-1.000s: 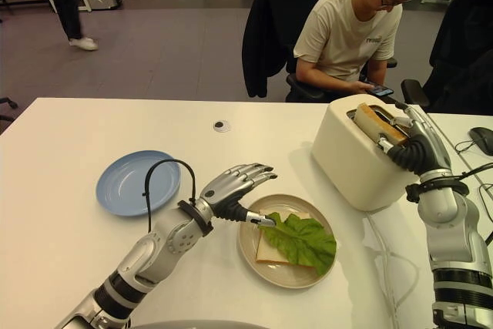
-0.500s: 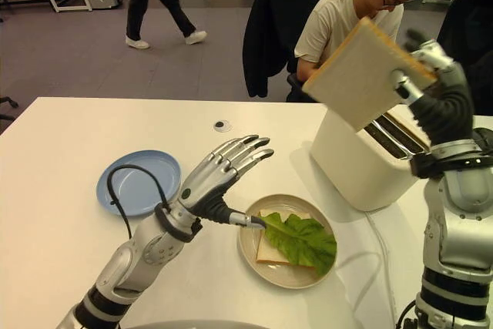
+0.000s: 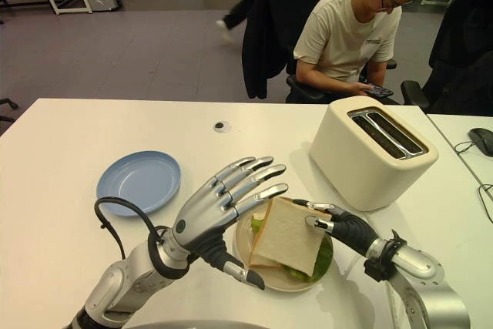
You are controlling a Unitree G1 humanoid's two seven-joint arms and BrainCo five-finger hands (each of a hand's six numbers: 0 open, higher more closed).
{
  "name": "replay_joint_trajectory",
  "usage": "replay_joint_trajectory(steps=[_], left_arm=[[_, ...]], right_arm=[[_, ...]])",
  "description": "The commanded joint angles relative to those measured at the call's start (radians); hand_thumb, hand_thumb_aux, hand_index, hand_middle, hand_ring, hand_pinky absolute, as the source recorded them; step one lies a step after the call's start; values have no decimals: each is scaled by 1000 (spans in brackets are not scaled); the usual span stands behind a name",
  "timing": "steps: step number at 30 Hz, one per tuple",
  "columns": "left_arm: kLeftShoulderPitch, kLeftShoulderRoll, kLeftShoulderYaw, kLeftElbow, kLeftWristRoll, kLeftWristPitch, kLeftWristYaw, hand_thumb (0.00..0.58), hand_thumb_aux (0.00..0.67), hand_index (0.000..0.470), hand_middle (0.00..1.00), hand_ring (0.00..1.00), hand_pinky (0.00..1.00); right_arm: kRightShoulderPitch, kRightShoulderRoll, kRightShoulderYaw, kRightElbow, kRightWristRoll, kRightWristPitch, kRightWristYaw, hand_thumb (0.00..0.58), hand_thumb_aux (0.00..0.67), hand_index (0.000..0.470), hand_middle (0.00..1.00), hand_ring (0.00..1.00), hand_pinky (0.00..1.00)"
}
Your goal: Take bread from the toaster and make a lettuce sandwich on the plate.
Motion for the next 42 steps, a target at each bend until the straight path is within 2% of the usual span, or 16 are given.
replay_joint_trajectory(steps=[1, 4, 5, 6, 7, 15, 22, 28, 33, 35, 37, 38, 39, 40, 41, 42], left_arm=[[-16, -14, -99, 184, 26, -8, -66, 0, 0, 0, 0, 0, 0], [-31, -20, -211, 373, 34, -22, -156, 0, 0, 0, 0, 0, 0], [-30, -17, -234, 399, 30, -26, -182, 0, 0, 0, 0, 0, 0], [-28, -11, -248, 410, 20, -29, -207, 0, 0, 0, 0, 0, 0], [-27, -3, -257, 414, 12, -30, -225, 0, 0, 0, 0, 0, 0], [-32, 31, -261, 427, -9, -16, -251, 0, 0, 0, 0, 0, 0], [-40, 45, -259, 388, -18, -10, -262, 0, 0, 0, 0, 0, 0], [-48, 48, -228, 330, -29, -7, -282, 0, 0, 0, 0, 0, 0], [-42, 45, -216, 295, -32, 2, -292, 0, 0, 0, 0, 0, 0], [-38, 30, -176, 224, -104, 15, -304, 0, 0, 0, 0, 0, 0], [-29, -2, -116, 120, -263, 54, -341, 0, 0, 0, 0, 0, 0], [-23, -18, -92, 69, -357, 83, -367, 0, 0, 0, 0, 0, 0], [-12, -30, -78, 7, -497, 135, -415, 0, 0, 0, 0, 0, 0], [1, -30, -75, -49, -644, 194, -472, 0, 0, 0, 0, 0, 0], [16, -20, -71, -104, -799, 257, -526, 0, 0, 0, 0, 0, 0], [33, 3, -62, -146, -940, 321, -580, 0, 0, 0, 137, 137, 137]], right_arm=[[4, 11, 66, 36, -128, -47, -38, 580, 670, 470, 0, 0, 0], [-31, 25, 69, -7, -149, -46, -80, 580, 670, 470, 0, 0, 0], [-35, 26, 70, -27, -149, -39, -85, 559, 544, 382, 0, 0, 0], [-34, 27, 72, -46, -149, -34, -86, 281, 189, 133, 0, 0, 0], [-30, 29, 74, -71, -145, -24, -85, 0, 0, 0, 0, 0, 0], [-58, 30, 22, -173, -128, 26, -99, 0, 0, 0, 0, 0, 0], [-157, 84, -30, -146, -292, -59, -287, 0, 0, 0, 0, 0, 0], [-185, 109, -36, -213, -298, -95, -319, 0, 0, 0, 0, 0, 0], [-211, 117, -102, -208, -264, -118, -326, 0, 0, 0, 0, 0, 0], [-215, 124, -141, -197, -212, -134, -303, 0, 0, 0, 0, 0, 0], [-213, 139, -185, -181, -111, -132, -263, 0, 0, 0, 0, 0, 0], [-209, 146, -202, -175, -53, -122, -240, 212, 137, 96, 0, 0, 0], [-197, 150, -221, -164, 7, -117, -205, 480, 391, 275, 0, 0, 0], [-182, 149, -241, -154, 69, -108, -164, 564, 557, 391, 0, 0, 0], [-166, 141, -266, -141, 129, -98, -119, 580, 670, 470, 67, 67, 67], [-147, 123, -290, -119, 175, -93, -63, 580, 670, 470, 451, 451, 451]])
